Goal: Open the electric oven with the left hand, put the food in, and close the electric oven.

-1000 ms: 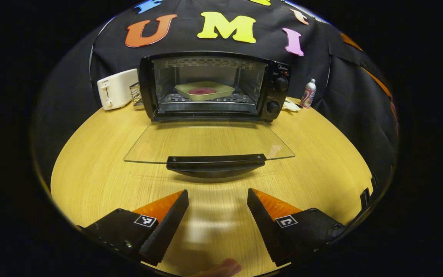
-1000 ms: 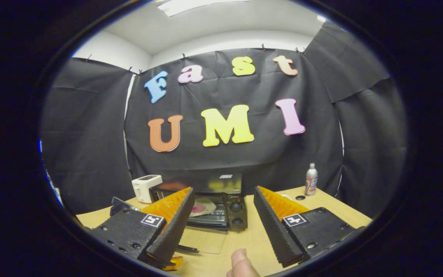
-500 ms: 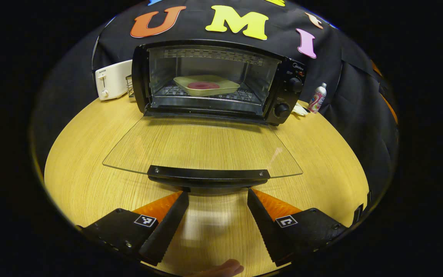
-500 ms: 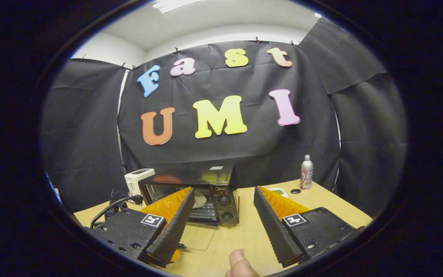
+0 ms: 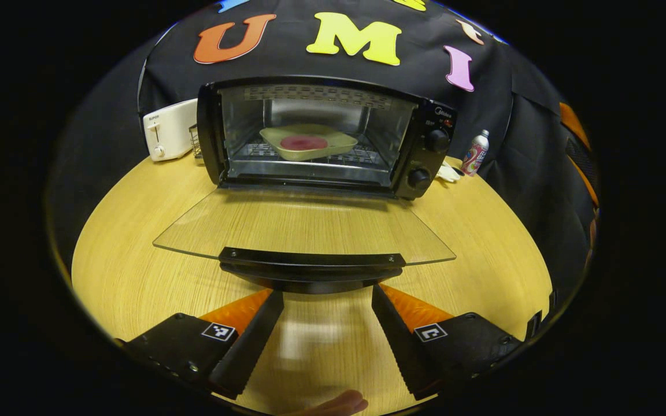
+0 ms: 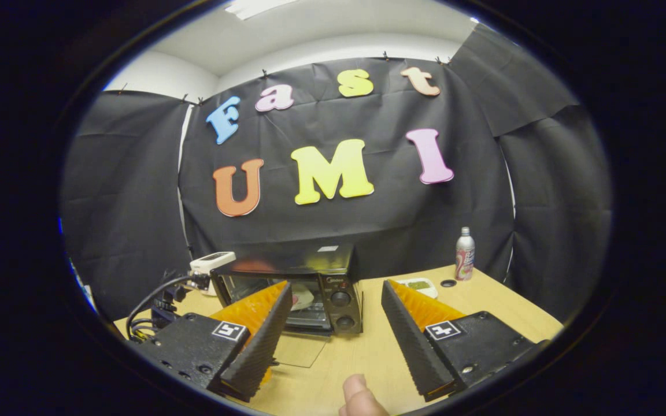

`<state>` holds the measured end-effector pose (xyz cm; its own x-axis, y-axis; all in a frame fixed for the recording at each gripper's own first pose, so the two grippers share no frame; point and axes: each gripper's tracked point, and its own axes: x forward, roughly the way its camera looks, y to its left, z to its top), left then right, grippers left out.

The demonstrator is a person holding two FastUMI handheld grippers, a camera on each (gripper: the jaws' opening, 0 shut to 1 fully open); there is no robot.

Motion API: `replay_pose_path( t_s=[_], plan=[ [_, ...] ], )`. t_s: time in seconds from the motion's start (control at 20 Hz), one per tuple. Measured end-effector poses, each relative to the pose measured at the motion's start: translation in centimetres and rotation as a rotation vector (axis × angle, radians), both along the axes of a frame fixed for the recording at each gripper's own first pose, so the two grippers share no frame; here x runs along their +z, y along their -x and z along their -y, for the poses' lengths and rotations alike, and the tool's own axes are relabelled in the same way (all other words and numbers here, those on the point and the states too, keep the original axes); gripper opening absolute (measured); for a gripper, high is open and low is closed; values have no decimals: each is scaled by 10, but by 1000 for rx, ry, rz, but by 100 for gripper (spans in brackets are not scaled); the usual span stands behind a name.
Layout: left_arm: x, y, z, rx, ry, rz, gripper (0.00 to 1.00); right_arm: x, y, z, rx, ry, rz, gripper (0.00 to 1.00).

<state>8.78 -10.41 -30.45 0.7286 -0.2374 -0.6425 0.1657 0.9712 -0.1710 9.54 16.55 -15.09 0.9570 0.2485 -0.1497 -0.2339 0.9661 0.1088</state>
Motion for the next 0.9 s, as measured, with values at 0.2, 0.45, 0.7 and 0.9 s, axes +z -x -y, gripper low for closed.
replay_pose_path(
  t_s=[0.2, 0.45, 0.7, 0.9],
  plan=[
    [20, -13, 4, -9, -8, 52, 96, 1, -1, 1, 1, 13, 9, 95],
    [41, -31, 6, -11, -13, 107, 96, 2, -2, 7, -11, 21, 20, 95],
    [52, -44, 2, 2, -13, 133, 96, 2, -4, 11, -17, 24, 22, 95],
    [64, -53, 1, -1, -25, 176, 96, -1, -4, 12, -16, 21, 13, 95]
  ],
)
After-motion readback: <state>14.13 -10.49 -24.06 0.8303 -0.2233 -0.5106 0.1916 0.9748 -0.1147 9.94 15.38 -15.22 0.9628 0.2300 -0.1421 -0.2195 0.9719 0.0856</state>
